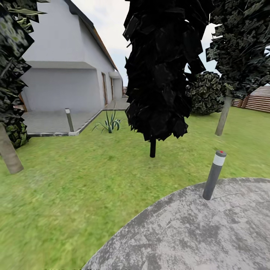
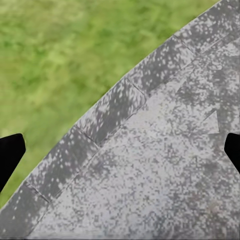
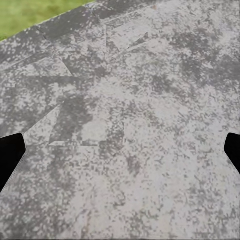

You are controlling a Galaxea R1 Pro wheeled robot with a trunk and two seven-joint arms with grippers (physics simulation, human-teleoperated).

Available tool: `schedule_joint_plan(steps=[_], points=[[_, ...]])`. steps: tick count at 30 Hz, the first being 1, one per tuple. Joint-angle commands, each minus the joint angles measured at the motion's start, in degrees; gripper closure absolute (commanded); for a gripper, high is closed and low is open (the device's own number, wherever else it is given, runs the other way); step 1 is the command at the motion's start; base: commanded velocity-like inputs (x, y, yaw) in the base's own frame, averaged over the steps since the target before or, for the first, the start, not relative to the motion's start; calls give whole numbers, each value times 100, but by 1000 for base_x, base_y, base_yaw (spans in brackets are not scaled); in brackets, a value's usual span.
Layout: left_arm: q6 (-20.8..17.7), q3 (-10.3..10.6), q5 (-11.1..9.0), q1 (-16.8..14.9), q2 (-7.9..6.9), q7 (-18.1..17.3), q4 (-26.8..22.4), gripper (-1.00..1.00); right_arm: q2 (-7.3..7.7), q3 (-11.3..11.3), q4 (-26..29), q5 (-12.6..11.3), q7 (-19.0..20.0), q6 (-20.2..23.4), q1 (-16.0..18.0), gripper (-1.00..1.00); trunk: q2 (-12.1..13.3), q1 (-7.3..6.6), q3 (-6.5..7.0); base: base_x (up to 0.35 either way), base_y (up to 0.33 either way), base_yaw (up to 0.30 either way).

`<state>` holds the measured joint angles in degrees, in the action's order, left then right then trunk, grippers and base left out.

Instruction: In the garden, pick up the pesticide atomizer on the floor and spray pesticide onto both trees until each tree trunk is fully covered.

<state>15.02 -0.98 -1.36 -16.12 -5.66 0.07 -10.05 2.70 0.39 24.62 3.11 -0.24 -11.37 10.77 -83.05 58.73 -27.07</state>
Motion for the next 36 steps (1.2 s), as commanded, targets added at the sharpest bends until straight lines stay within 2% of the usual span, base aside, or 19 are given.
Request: schedule_joint_plan(steps=[1, 3, 13, 14, 15, 19, 36], points=[[19, -7, -16, -5, -2, 3, 6, -100, 2, 4, -1, 32, -3, -14, 2, -100, -3, 0, -10, 0, 0, 276], [19, -7, -19, -5, -8, 7, 5, -100, 2, 1, -5, 32, -3, -14, 1, -100, -3, 0, -18, 0, 0, 275], [10, -26, -22, -5, -23, 19, 3, -100, 2, 5, -10, 32, -3, -14, 0, -100, -404, 219, -243, 0, 0, 274], [10, -59, -22, -5, -23, 17, 3, -100, 2, 5, -10, 32, -3, -14, 1, -100, -444, 241, -266, 0, 0, 274], [23, -302, -18, -4, -23, 5, 5, -100, 2, 7, -10, 32, -4, -24, 3, -100, -484, 263, -288, 0, 0, 274], [27, -455, -14, -5, -21, -12, 13, -100, 2, 13, -23, 32, -3, -80, 3, -100, -645, 351, -379, 0, 0, 274], [27, -464, -5, -14, 7, 1, 29, -100, 2, 14, -45, 32, -4, -85, 3, -100, -1327, 724, -762, 0, 0, 274]])
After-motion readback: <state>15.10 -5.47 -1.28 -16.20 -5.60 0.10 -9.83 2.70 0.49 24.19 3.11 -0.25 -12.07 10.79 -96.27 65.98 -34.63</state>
